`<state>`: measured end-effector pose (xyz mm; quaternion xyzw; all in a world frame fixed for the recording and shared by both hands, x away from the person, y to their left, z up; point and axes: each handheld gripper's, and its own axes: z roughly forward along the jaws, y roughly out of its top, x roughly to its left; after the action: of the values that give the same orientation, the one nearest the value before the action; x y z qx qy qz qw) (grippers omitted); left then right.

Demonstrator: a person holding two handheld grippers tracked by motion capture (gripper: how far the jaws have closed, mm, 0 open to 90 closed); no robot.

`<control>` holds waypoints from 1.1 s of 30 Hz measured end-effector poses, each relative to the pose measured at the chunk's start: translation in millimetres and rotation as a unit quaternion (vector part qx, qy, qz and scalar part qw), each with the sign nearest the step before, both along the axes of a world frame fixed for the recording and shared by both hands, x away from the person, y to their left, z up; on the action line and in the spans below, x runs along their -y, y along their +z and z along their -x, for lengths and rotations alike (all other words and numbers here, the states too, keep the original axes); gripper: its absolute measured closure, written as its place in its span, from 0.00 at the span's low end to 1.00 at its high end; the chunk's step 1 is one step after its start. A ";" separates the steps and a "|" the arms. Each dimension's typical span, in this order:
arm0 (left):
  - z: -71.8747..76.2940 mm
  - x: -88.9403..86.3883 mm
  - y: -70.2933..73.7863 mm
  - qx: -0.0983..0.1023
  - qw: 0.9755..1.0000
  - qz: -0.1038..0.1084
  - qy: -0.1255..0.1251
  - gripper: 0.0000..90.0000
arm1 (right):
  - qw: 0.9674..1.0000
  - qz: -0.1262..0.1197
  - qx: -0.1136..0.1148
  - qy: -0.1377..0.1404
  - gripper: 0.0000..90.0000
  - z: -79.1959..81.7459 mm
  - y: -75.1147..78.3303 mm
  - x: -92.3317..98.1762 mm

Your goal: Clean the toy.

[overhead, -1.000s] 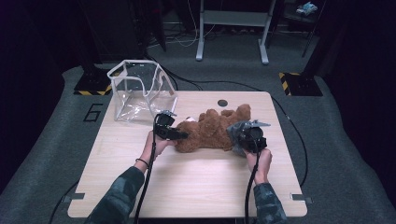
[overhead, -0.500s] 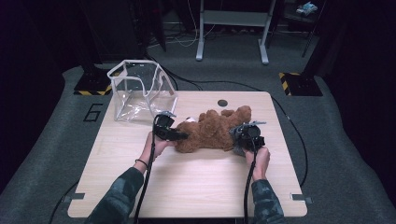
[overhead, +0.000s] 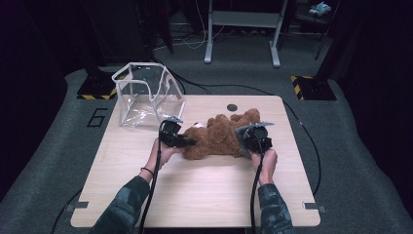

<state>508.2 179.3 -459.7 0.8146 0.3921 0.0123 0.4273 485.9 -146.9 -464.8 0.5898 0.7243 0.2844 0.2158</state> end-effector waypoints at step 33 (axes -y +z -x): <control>2.5 -0.2 -0.2 0.010 1.000 -0.010 -0.008 0.72 | 0.999 -0.032 0.033 0.015 0.83 6.9 21.8 12.4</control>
<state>505.8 179.4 -459.9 0.8218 0.3816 0.0211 0.4226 479.1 -159.4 -443.0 0.5760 0.7162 0.3298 0.2159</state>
